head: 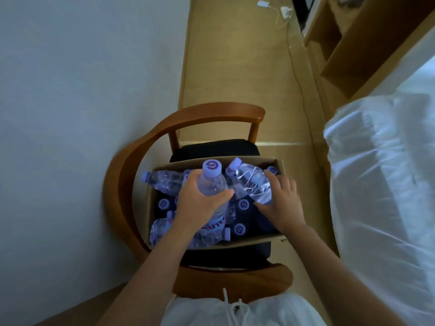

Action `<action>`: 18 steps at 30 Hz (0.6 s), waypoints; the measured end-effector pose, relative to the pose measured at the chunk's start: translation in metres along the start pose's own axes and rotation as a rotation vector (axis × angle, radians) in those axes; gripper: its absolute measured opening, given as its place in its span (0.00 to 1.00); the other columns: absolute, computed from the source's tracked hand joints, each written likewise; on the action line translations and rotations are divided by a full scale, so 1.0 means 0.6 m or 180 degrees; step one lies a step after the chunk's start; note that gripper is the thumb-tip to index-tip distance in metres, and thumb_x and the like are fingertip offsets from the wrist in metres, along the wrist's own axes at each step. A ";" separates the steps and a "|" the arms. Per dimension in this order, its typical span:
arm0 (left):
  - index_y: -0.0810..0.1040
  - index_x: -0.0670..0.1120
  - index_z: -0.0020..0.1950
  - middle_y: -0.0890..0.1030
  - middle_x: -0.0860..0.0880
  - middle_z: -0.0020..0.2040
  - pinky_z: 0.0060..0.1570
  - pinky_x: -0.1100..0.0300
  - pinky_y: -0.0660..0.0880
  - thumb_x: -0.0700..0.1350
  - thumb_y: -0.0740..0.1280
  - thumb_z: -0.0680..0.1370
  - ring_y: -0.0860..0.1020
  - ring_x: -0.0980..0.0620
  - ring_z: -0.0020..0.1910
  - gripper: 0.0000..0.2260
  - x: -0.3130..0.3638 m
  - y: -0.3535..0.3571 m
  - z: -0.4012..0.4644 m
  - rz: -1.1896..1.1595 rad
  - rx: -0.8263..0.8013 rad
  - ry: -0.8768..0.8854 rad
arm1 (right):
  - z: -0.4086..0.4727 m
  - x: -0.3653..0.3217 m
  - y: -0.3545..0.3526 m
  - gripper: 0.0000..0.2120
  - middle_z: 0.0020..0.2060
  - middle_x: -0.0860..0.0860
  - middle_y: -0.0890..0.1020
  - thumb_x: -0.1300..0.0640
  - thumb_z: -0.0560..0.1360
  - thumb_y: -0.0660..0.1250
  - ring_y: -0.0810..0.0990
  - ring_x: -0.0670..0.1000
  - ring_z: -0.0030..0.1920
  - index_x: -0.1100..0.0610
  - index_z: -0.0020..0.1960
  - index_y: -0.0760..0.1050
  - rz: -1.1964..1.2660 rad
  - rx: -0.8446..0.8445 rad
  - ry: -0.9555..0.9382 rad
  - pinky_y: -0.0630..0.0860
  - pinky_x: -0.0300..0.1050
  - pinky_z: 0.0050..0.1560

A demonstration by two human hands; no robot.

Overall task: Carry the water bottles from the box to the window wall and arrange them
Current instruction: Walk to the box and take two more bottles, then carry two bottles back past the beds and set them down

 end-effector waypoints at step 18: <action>0.76 0.52 0.38 0.80 0.59 0.31 0.38 0.62 0.73 0.57 0.73 0.50 0.78 0.59 0.33 0.20 0.083 0.417 -0.326 0.0280 -0.3011 0.0410 | -0.600 0.185 -0.128 0.31 0.50 0.26 0.70 0.45 0.55 0.74 0.75 0.42 0.53 0.31 0.53 0.66 0.1760 0.2527 0.2419 0.69 0.33 0.47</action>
Point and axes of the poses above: each hand's wrist, its own z-axis towards the middle knuckle, its own y-axis out of the palm, x = y × z, the point moved 8 cm from there along z, towards the middle knuckle
